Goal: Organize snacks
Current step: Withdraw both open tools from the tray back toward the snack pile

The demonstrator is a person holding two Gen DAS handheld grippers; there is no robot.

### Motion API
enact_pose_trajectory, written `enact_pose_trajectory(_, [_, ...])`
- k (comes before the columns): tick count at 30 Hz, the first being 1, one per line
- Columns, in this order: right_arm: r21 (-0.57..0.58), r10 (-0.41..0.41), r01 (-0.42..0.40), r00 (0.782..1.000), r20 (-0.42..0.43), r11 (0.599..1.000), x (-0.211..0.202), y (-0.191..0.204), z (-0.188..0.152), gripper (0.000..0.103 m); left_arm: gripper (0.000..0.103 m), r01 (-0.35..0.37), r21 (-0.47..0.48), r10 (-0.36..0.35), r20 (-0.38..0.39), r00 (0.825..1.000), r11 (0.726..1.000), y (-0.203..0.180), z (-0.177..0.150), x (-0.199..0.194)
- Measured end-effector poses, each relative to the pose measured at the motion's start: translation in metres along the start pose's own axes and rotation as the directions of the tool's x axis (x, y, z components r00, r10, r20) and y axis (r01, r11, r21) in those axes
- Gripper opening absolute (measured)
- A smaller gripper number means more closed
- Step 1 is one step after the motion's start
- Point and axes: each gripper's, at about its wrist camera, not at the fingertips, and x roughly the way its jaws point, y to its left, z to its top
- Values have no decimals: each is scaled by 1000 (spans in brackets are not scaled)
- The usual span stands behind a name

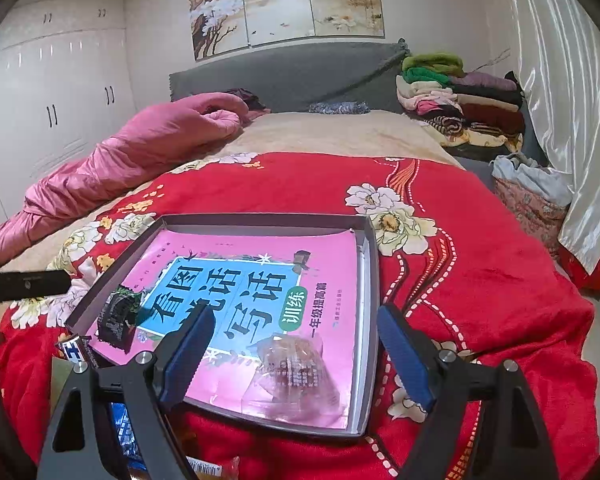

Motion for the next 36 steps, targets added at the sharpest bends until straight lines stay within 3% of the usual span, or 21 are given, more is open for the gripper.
enact_pose_trajectory(14, [-9, 0, 0, 1000, 20, 1000, -18, 3, -4, 85, 80, 17, -43, -18, -13, 1000, 999, 24, -6, -10])
enact_pose_trajectory(36, [-19, 36, -36, 999, 18, 999, -38, 21, -11, 86, 80, 13, -24, -14, -70, 997, 1000, 38, -30, -15])
